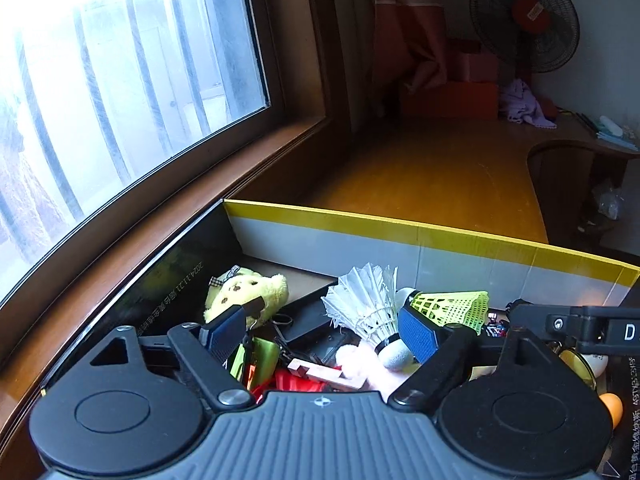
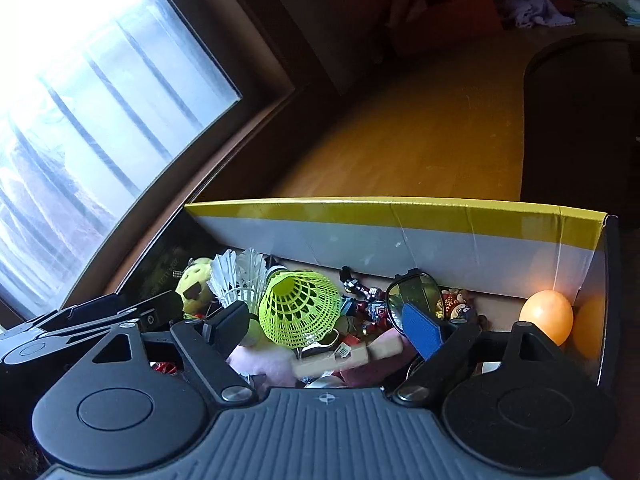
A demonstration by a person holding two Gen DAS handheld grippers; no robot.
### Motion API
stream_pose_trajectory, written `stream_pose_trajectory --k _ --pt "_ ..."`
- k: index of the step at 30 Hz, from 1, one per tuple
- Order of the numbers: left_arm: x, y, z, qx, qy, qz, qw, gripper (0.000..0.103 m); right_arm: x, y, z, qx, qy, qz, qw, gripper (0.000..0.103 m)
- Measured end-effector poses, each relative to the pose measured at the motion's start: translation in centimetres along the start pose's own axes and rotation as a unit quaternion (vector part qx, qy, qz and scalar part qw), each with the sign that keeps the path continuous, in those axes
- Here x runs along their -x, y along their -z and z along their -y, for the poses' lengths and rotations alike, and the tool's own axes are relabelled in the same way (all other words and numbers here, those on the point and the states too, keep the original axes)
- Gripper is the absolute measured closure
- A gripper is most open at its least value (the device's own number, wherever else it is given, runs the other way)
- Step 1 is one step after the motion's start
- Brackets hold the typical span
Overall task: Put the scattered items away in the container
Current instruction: 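Open both grippers inside the yellow box to drop the wooden pieces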
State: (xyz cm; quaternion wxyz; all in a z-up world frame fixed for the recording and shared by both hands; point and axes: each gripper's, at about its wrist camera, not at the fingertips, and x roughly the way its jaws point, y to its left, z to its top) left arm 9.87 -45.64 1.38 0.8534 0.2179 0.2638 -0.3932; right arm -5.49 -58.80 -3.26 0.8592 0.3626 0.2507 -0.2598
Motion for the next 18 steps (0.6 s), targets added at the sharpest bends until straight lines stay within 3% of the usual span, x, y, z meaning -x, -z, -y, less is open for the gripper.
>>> stream_pose_trajectory --k 18 --pt "9.2 3.9 0.0 0.039 -0.026 0.018 0.9988 0.015 5.0 2.1 -2.0 0.044 0.004 0.019 0.999 0.011"
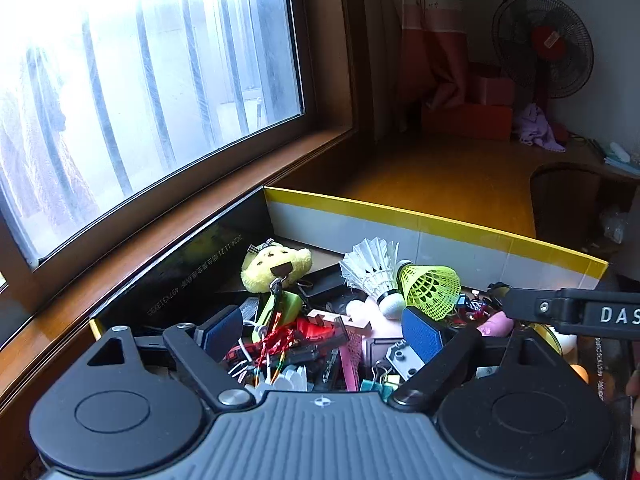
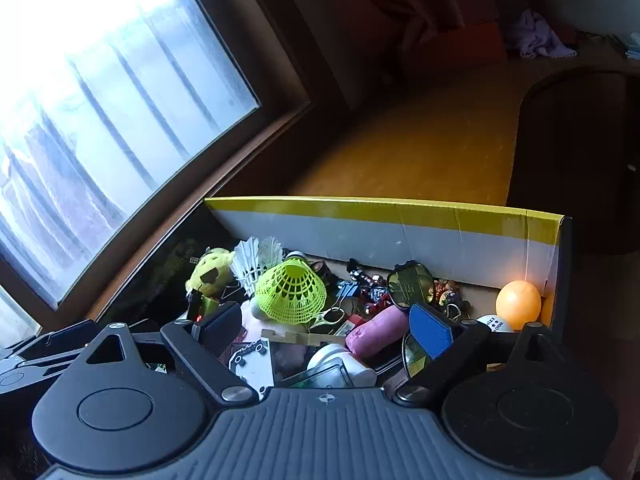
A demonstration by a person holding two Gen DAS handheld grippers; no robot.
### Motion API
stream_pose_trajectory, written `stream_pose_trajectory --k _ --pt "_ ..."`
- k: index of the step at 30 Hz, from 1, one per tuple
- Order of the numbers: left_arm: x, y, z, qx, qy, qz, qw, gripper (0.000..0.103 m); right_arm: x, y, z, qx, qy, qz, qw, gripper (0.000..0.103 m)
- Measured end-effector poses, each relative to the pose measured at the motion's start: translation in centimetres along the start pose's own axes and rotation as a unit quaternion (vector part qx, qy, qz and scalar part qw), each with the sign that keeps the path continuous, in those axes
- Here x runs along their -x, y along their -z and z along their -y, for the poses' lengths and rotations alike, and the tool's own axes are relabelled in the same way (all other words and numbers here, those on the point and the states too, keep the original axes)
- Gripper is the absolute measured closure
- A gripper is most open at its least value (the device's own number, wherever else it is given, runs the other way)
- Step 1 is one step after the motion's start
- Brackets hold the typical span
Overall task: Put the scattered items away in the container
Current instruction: 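Open both grippers inside the yellow box to drop the wooden pieces, then grasp another wooden piece with the right gripper while the left gripper returns to the desk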
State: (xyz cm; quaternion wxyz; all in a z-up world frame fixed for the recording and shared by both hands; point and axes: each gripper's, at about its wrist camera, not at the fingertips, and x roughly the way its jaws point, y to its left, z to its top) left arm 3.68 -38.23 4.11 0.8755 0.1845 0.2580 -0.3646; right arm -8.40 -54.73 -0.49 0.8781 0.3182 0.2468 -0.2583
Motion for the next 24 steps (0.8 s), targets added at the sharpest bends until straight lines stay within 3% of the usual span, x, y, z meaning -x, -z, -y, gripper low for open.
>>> stream_pose_trajectory --k 10,13,19,24 --pt "4.5 2.8 -2.9 0.042 -0.001 0.008 0.9991 0.014 2.1 2.0 -3.6 0.055 -0.01 0.0 0.998 0.01" --pt "6.0 4.2 -4.8 0.064 -0.006 0.003 0.9979 0.014 2.8 2.4 -4.8 0.043 -0.048 -0.023 0.998 0.01" --pt "9.9 8.4 -9.5 0.098 -0.055 -0.011 0.9936 0.012 4.7 4.3 -9.8 0.089 -0.097 -0.021 0.991 0.009" --pt "13.3 13.5 -14.6 0.149 -0.11 -0.029 0.9823 0.012 4.5 7.5 -14.6 0.13 -0.144 -0.058 0.979 0.009"
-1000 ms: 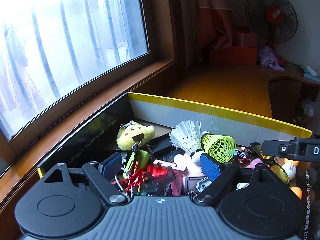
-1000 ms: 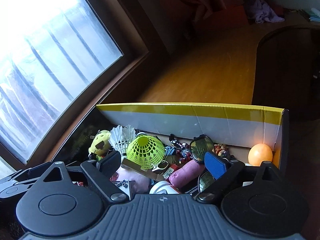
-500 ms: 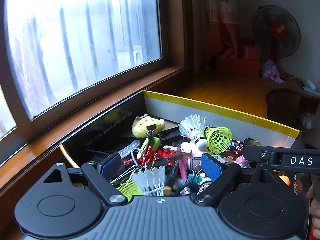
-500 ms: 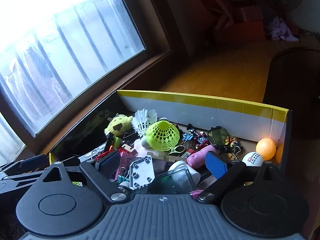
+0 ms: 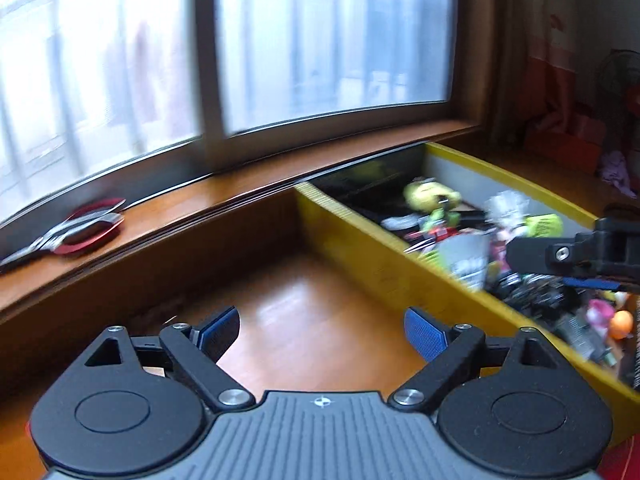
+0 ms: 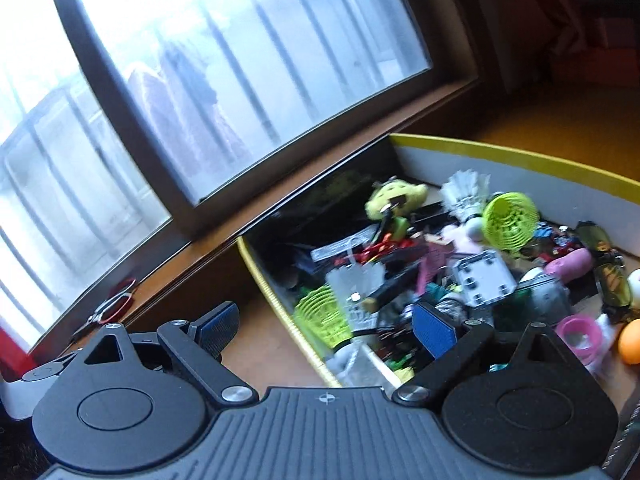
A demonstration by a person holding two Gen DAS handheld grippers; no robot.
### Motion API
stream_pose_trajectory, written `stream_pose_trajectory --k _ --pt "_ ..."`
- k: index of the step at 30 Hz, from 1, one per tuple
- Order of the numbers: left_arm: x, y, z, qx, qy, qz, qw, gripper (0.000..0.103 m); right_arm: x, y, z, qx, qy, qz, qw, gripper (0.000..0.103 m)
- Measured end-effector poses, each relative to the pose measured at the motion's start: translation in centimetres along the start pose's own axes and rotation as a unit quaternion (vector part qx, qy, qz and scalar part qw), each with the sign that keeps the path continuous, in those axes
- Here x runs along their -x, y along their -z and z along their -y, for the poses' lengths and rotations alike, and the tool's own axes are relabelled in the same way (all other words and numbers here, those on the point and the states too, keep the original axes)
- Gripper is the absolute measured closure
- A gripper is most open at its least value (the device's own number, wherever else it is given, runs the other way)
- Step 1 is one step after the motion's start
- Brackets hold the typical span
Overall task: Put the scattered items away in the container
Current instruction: 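Grasp another wooden piece with the right gripper while the left gripper returns to the desk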
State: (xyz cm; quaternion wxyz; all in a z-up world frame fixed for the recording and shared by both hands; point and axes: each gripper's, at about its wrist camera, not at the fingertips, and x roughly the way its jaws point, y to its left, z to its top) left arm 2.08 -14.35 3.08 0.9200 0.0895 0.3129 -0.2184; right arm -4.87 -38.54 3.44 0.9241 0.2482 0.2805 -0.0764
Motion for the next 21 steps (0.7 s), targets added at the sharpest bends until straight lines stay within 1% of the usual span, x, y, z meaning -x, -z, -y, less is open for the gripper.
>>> stream_pose_trajectory --k 6,9,11,13,15,18,20,21 --pt "2.0 5.8 -8.6 0.047 -0.067 -0.024 0.9964 0.012 -2.4 3.7 -6.0 0.06 -0.022 -0.038 0.997 0.009" --pt "2.7 7.9 -12.5 0.072 -0.074 -0.036 0.994 0.012 -4.1 5.9 -8.7 0.083 -0.029 -0.066 0.994 0.01" --pt "3.2 8.9 -14.8 0.084 -0.073 -0.032 0.9933 0.012 -5.2 7.4 -10.6 0.106 -0.036 -0.079 0.991 0.01" --pt "3.4 9.5 -16.1 0.088 -0.076 -0.024 0.993 0.012 -6.5 8.6 -12.8 0.141 -0.037 -0.082 0.986 0.011" --pt "3.3 9.8 -16.8 0.093 -0.08 -0.026 0.9921 0.012 -8.2 9.4 -15.1 0.18 -0.034 -0.083 0.98 0.014" --pt "3.3 10.3 -17.6 0.109 -0.083 -0.019 0.9903 0.012 -11.0 9.7 -18.1 0.215 -0.053 -0.087 0.971 0.017" --pt "3.3 10.6 -18.1 0.126 -0.092 -0.024 0.9875 0.012 -13.3 9.5 -19.8 0.237 -0.076 -0.082 0.965 0.016" --pt "3.4 10.8 -18.3 0.133 -0.091 -0.025 0.9866 0.012 -14.6 9.4 -20.5 0.247 -0.084 -0.079 0.962 0.011"
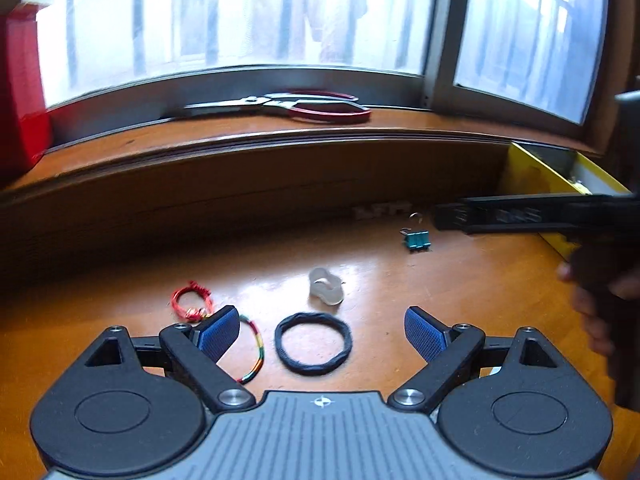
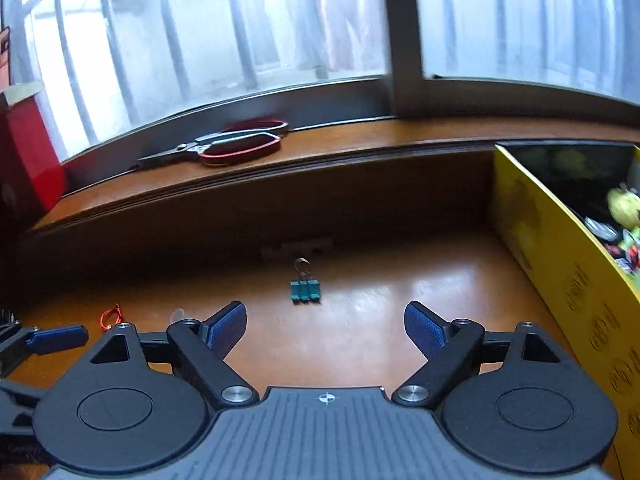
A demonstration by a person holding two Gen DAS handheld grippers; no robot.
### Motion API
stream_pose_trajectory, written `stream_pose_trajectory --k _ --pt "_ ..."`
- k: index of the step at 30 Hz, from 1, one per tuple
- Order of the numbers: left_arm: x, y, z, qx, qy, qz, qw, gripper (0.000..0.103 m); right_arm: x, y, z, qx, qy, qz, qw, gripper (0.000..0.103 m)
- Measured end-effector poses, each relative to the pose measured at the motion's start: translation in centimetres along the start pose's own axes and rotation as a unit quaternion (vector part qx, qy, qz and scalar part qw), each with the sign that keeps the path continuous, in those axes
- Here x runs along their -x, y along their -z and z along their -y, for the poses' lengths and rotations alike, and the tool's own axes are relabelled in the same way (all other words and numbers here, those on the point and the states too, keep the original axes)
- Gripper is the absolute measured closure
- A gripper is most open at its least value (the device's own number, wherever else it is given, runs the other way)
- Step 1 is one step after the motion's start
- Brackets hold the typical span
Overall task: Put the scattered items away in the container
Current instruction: 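Grasp another wooden piece with the right gripper while the left gripper returns to the desk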
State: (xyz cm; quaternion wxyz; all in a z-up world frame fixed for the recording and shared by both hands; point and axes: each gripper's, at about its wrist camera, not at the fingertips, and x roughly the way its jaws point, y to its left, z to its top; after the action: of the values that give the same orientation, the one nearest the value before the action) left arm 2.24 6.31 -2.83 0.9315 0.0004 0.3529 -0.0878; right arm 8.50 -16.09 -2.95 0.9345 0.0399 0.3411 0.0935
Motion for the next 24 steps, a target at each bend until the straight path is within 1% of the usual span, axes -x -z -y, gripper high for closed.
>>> stream_pose_trajectory --k 2,5,7,9,11,14,18,22,24 --pt "0.0 0.3 -0.5 0.0 0.001 -0.003 1.0 0.012 -3.0 -1.0 -0.6 0.016 -0.003 -0.003 1.0 0.007" --pt "0.1 0.6 -1.0 -0.005 -0.015 -0.003 0.9999 0.012 -7.2 -2.1 -1.4 0.029 -0.004 -0.017 0.999 0.006" --pt "-0.2 0.5 -1.2 -0.004 -0.02 -0.003 0.9998 0.012 -9.3 -2.4 -2.1 0.042 0.002 -0.017 0.999 0.006" --pt "-0.5 0.3 -1.3 -0.003 -0.016 -0.005 0.9999 0.012 -10.8 -2.7 -2.6 0.06 0.01 -0.012 0.998 0.004" --pt "-1.0 0.0 -1.5 -0.003 -0.013 -0.004 0.9999 0.012 -11.8 -2.8 -3.0 0.071 0.017 -0.01 0.997 0.004" --pt "-1.8 -0.2 -1.5 -0.006 -0.01 -0.004 0.9999 0.012 -12.5 -2.9 -2.7 0.065 0.02 -0.013 0.998 0.002" --pt "-3.0 -0.3 -1.6 -0.006 -0.009 -0.014 0.9999 0.012 -13.4 -2.8 -2.6 0.073 0.025 -0.022 0.997 0.002" --pt "-3.5 -0.2 -1.7 -0.004 -0.004 -0.015 0.9999 0.012 -14.2 -2.5 -2.8 0.081 0.015 -0.034 0.996 0.002" --pt "-3.7 -0.2 -1.8 -0.002 -0.005 -0.017 0.9998 0.012 -14.2 -2.3 -2.9 0.078 0.017 -0.031 0.996 0.0"
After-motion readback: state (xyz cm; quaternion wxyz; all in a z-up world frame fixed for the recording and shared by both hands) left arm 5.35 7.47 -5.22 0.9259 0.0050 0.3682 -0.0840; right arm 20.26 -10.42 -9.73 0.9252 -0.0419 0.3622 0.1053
